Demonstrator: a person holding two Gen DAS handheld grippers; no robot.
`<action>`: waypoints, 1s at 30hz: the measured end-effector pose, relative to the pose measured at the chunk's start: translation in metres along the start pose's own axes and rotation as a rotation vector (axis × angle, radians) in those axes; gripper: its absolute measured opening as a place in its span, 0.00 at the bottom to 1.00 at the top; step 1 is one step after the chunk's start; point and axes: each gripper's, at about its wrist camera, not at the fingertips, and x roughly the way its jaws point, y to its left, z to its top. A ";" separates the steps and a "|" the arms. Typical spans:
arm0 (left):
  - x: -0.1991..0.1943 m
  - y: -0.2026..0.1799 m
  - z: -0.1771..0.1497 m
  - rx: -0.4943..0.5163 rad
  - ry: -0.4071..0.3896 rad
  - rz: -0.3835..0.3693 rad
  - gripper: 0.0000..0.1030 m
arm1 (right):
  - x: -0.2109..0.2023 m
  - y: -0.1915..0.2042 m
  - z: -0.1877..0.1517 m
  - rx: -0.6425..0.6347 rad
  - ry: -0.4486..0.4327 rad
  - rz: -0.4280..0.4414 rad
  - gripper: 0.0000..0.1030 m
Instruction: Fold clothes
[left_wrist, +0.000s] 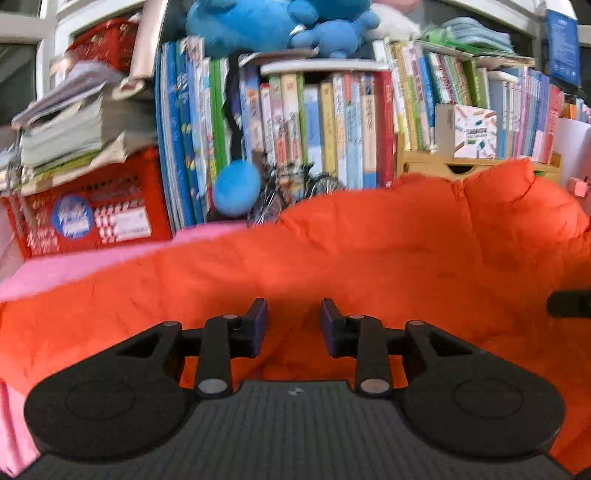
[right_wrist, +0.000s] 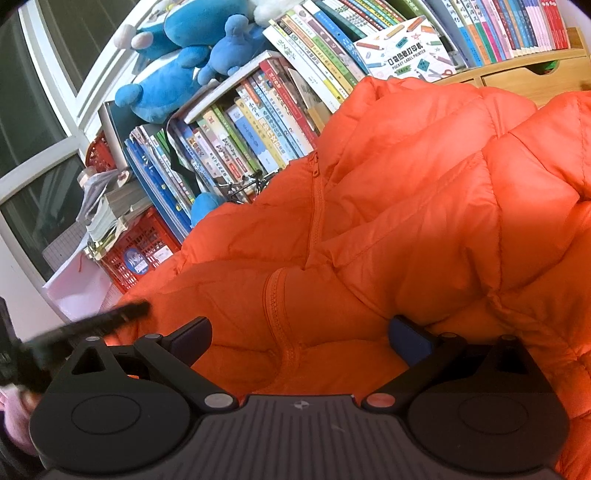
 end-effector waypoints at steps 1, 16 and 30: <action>-0.004 0.015 -0.001 -0.047 0.001 0.030 0.31 | 0.000 0.000 0.000 0.001 0.000 0.001 1.00; -0.019 0.238 0.032 -0.409 -0.033 0.545 0.39 | 0.000 -0.001 0.001 -0.003 0.002 -0.002 1.00; -0.021 0.258 -0.016 -0.623 0.082 0.550 0.53 | 0.000 0.000 0.000 -0.005 0.004 -0.004 1.00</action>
